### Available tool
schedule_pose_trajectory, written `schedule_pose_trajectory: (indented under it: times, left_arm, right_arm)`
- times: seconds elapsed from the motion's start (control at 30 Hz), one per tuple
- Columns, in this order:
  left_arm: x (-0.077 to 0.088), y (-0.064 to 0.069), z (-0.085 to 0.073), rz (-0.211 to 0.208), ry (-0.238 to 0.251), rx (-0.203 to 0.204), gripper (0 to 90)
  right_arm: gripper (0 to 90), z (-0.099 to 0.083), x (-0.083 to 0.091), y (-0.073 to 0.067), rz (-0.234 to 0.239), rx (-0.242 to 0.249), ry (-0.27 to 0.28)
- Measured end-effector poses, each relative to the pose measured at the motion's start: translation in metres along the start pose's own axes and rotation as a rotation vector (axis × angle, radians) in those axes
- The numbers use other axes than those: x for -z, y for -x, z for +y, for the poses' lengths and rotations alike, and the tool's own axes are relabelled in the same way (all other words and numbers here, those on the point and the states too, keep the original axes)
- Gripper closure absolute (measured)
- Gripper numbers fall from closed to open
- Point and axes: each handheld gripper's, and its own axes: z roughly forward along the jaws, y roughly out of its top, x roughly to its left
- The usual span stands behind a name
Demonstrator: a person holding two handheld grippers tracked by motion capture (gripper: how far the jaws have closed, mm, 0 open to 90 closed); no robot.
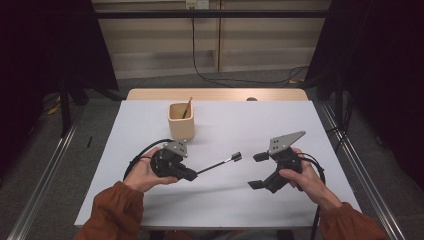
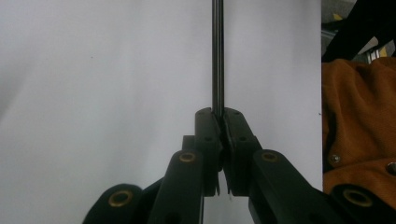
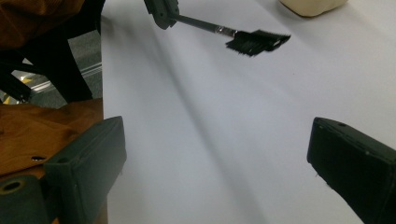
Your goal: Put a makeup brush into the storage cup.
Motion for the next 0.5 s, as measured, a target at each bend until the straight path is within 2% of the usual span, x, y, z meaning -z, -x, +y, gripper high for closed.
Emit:
schedule_pose_trajectory:
  times: [0.13, 0.23, 0.3, 0.5]
  left_arm:
    - [0.0024, -0.0020, -0.0032, 0.007, 0.021, 0.003, 86.0]
    - [0.0043, -0.0021, -0.0056, 0.008, 0.056, 0.015, 86.0]
    - [0.0051, -0.0015, -0.0062, 0.017, 0.072, 0.015, 86.0]
    - [0.0040, 0.0032, -0.0049, 0.029, 0.107, 0.006, 86.0]
  right_arm:
    - [4.0, -0.0039, 0.0007, -0.0010, -0.006, -0.002, 0.008]
    - [4.0, -0.0049, 0.0033, -0.0022, -0.008, -0.003, 0.025]
    - [4.0, -0.0058, 0.0048, -0.0029, 0.002, -0.016, 0.050]
    - [4.0, -0.0073, 0.0039, -0.0029, -0.002, -0.021, 0.072]
